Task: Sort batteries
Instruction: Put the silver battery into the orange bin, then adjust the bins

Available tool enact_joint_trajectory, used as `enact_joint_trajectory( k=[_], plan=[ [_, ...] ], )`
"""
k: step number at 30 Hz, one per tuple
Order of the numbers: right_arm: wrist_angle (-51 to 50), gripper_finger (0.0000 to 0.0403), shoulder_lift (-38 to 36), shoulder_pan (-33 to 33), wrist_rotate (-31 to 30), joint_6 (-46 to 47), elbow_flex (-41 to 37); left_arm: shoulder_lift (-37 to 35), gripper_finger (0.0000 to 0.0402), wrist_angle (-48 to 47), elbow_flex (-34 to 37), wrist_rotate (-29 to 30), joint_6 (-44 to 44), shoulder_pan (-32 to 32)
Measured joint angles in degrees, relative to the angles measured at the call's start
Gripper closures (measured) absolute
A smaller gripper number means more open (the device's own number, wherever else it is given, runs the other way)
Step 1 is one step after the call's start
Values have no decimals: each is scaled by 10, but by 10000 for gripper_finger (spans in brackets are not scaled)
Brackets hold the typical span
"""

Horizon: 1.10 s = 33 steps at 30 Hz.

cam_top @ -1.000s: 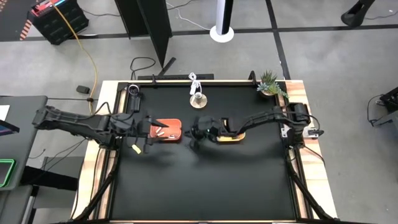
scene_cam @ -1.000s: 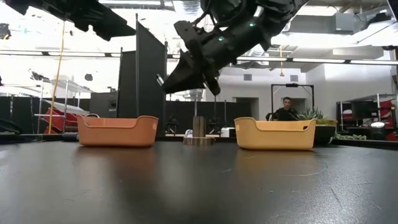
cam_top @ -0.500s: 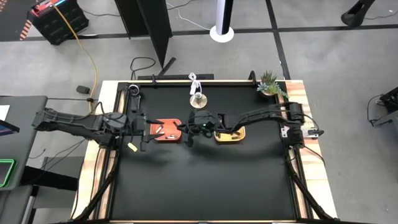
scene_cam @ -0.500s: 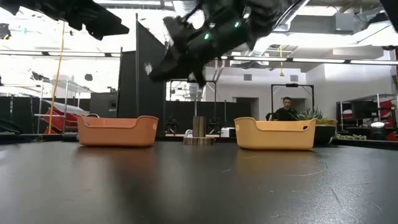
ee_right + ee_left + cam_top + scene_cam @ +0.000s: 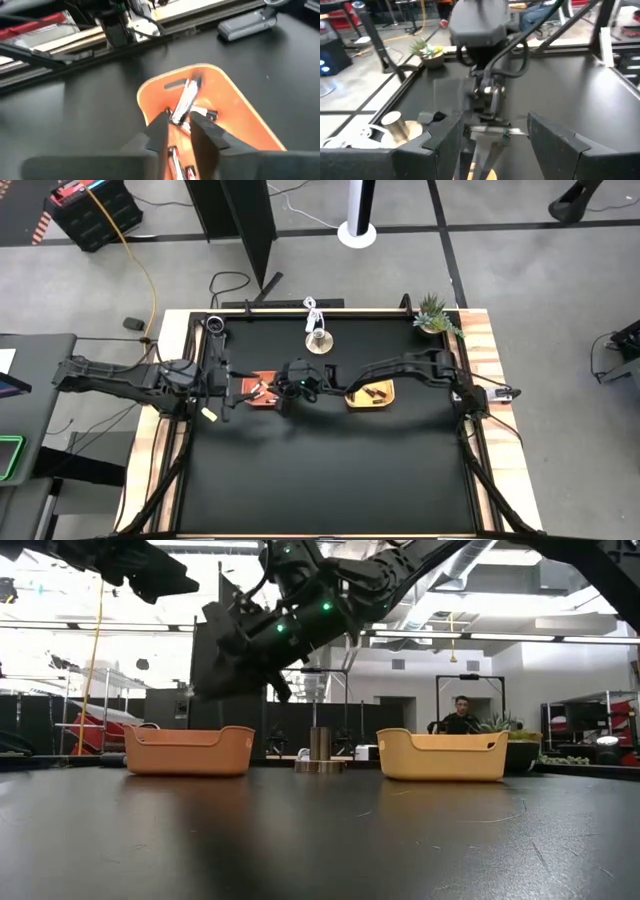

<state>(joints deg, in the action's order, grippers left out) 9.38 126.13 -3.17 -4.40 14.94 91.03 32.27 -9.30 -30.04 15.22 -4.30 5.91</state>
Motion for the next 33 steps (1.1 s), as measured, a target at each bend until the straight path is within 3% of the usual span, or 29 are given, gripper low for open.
enact_joint_trajectory(
  k=[8,13,16,19,23,27,30,33],
  plan=[
    [-35,170,-20,-7,0,-15,0,0,184,-18,9,52,18,0],
    [-139,153,-71,-5,-45,-73,-3,-1,184,-72,12,93,76,0],
    [-178,171,-118,-1,-101,-94,-38,-2,187,-142,13,127,116,0],
    [-148,210,-180,-5,-107,-93,-118,-15,205,-190,13,147,142,0],
    [-95,295,-270,-8,-118,-72,-246,-41,252,-217,13,146,155,0],
    [-90,385,-362,-5,-150,-51,-353,-55,323,-230,13,156,179,0],
    [-86,390,-430,6,-194,-29,-416,-52,385,-261,13,185,238,0],
    [-93,392,-496,21,-238,-7,-474,-39,395,-286,13,209,297,0]
  ],
)
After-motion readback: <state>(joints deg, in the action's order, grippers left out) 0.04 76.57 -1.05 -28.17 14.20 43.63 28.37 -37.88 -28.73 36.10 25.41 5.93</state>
